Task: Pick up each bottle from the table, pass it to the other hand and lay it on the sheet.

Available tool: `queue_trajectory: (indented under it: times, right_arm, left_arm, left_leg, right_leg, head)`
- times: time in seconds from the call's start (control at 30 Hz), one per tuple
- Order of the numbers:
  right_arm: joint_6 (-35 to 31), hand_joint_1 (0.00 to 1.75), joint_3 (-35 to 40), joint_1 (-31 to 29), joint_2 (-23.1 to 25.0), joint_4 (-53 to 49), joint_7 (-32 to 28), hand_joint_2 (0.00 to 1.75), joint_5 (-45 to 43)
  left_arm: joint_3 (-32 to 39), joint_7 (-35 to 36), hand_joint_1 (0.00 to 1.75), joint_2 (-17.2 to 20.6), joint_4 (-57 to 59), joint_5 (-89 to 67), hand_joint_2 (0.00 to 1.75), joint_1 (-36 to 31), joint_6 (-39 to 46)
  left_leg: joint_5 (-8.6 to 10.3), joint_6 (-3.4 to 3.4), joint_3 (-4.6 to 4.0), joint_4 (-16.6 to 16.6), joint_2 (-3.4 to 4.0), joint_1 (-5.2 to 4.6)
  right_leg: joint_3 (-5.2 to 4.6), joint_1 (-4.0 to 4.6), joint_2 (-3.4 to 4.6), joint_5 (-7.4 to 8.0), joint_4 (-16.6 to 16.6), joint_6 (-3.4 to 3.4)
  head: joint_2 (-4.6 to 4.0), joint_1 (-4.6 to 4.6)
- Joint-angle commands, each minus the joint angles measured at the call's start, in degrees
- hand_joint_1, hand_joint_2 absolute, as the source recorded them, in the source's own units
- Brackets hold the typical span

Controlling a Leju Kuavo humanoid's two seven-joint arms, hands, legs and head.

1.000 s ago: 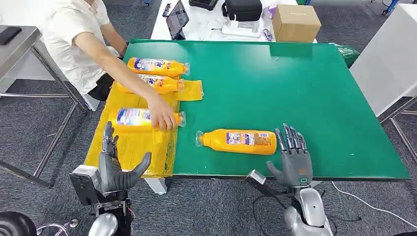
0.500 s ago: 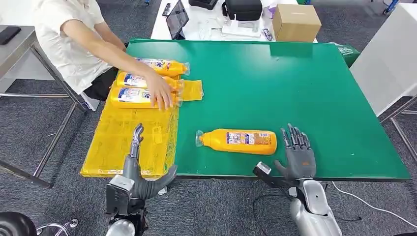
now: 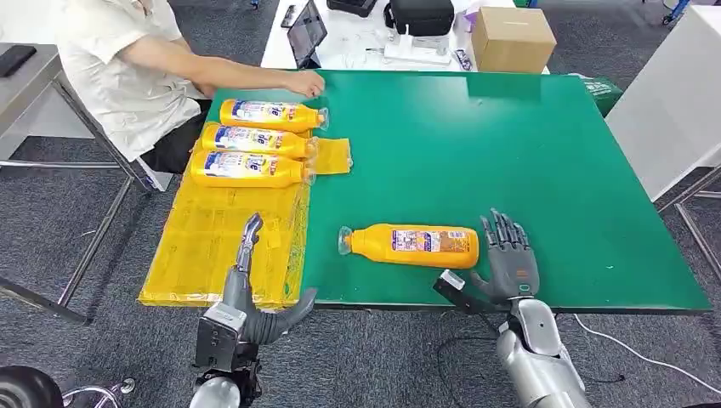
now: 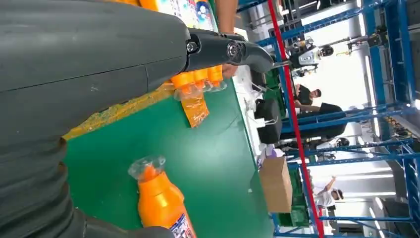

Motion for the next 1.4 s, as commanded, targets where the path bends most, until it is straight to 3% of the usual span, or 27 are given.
queue_trajectory:
  times: [0.03, 0.53, 0.63, 0.77, 1.03, 1.07, 1.4]
  right_arm:
    - [0.2, 0.0, 6.5, -4.8, 1.6, 8.7, 0.8, 1.75, 1.7]
    - [2.5, 0.0, 14.0, -6.1, 5.8, 12.3, -5.6, 1.75, -11.5]
    - [3.3, 0.0, 14.6, -7.5, 5.9, 14.0, -3.4, 1.75, -12.1]
    - [1.9, 0.0, 17.8, -10.4, 4.5, 18.2, 4.8, 1.75, -6.8]
    - [4.3, 0.0, 16.7, -11.4, 5.4, 19.5, 5.3, 1.75, -9.2]
    - [4.8, 0.0, 16.8, -12.1, 5.5, 20.9, 9.8, 1.75, -7.8]
    - [6.8, 0.0, 17.5, -13.1, 5.6, 21.4, 17.4, 1.75, -4.7]
  left_arm:
    - [-1.9, 0.2, 0.0, 1.3, 3.7, 0.0, 1.75, -2.5, -0.1]
    - [-4.7, 0.5, 0.0, 1.6, 3.2, 0.9, 1.75, -4.1, -2.9]
    - [-4.9, 1.0, 0.0, 1.6, 3.9, 1.1, 1.75, -5.2, -3.6]
    - [-5.1, 1.6, 0.0, 1.6, 4.1, 1.1, 1.75, -5.5, -4.2]
    - [-5.2, 2.1, 0.0, 1.4, 4.8, 1.0, 1.75, -6.4, -4.9]
    - [-5.2, 2.3, 0.0, 1.4, 4.9, 1.0, 1.75, -6.4, -5.1]
    - [-4.9, 4.4, 0.0, 1.0, 4.4, 2.1, 1.75, -5.7, -6.8]
  left_leg:
    - [-0.08, 0.07, 0.35, -0.1, 0.24, 0.02]
    - [-0.1, 0.06, 0.36, -0.1, 0.18, 0.03]
    - [-0.1, 0.08, 0.42, -0.1, 0.2, 0.05]
    - [-0.05, 0.1, 0.31, -0.1, 0.15, 0.05]
    - [0.0, 0.04, 0.2, -0.1, 0.04, 0.03]
    - [-0.04, 0.07, 0.34, -0.1, 0.06, 0.04]
    - [0.0, 0.06, 0.29, -0.1, 0.03, 0.02]
  right_leg:
    - [0.29, 0.07, 0.14, -0.01, -0.1, -0.2]
    - [0.3, 0.08, 0.07, -0.06, -0.1, -0.22]
    - [0.34, 0.11, 0.06, -0.07, -0.1, -0.26]
    - [0.27, 0.09, 0.03, -0.02, -0.1, -0.17]
    - [0.17, 0.05, -0.02, -0.01, 0.0, -0.11]
    - [0.31, 0.08, -0.04, -0.04, -0.1, -0.19]
    - [0.26, 0.04, -0.04, -0.01, 0.0, -0.1]
  head:
    - [0.0, 0.0]
    - [0.0, 0.0]
    - [0.0, 0.0]
    - [0.0, 0.02]
    - [0.0, 0.0]
    - [0.0, 0.0]
    - [0.0, 0.0]
